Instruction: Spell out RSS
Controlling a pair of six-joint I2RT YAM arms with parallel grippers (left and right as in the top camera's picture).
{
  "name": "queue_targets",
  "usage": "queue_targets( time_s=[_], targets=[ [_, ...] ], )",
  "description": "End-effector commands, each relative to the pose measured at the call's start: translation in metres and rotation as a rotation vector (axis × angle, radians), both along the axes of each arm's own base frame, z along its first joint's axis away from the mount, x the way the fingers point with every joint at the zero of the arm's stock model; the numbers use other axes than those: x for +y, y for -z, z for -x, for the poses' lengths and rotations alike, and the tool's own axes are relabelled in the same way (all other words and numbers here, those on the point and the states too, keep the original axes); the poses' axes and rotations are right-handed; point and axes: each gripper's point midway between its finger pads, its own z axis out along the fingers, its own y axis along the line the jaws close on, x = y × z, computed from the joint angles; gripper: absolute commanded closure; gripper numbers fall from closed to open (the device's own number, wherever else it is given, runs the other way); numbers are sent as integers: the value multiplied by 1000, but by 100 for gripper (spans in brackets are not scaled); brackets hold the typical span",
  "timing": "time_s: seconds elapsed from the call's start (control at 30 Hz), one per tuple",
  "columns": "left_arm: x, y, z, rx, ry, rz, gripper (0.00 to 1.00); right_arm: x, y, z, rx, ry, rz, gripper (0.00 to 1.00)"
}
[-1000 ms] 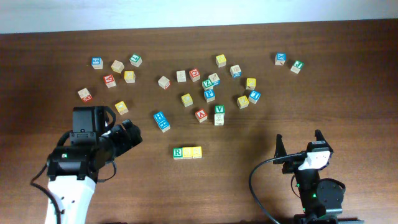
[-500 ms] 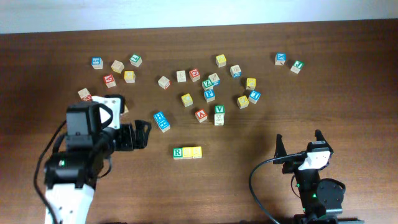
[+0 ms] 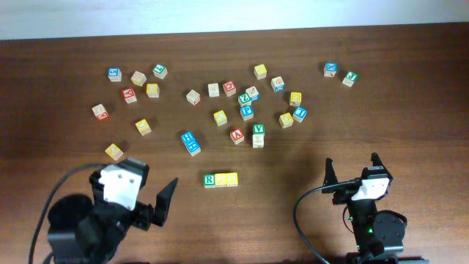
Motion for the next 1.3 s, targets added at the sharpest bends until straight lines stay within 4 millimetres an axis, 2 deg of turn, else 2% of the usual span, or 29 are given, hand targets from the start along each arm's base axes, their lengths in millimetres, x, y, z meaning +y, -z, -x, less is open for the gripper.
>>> queue_targets(
  time_s=[0.0, 0.07, 0.13, 0.23, 0.3, 0.4, 0.47, 0.57, 0.63, 1.07, 1.27],
  targets=[
    [3, 18, 10, -12, -4, -13, 1, 2, 2, 0, 3, -7, -4, 2],
    [3, 36, 11, 14, -4, -12, 1, 2, 2, 0, 3, -7, -4, 2],
    [3, 44, 7, -13, -4, -13, 1, 2, 2, 0, 3, -7, -4, 2],
    [4, 40, -9, -183, -5, -16, 1, 2, 2, 0, 3, -7, -4, 2],
    [5, 46, -15, -236, -16, -14, 1, 2, 2, 0, 3, -7, -4, 2],
    [15, 51, -24, -303, -120, 88, 1, 2, 2, 0, 3, -7, -4, 2],
    [25, 52, -28, -346, -197, 158, 1, 2, 2, 0, 3, -7, -4, 2],
    [27, 47, -30, -452, -207, 201, 1, 2, 2, 0, 3, -7, -4, 2],
    [35, 46, -31, -492, -262, 253, 1, 2, 2, 0, 3, -7, -4, 2],
    [65, 59, -36, -593, -441, 343, 1, 2, 2, 0, 3, -7, -4, 2],
    [66, 101, -38, -439, -457, 231, 1, 2, 2, 0, 3, -7, -4, 2]
  ],
)
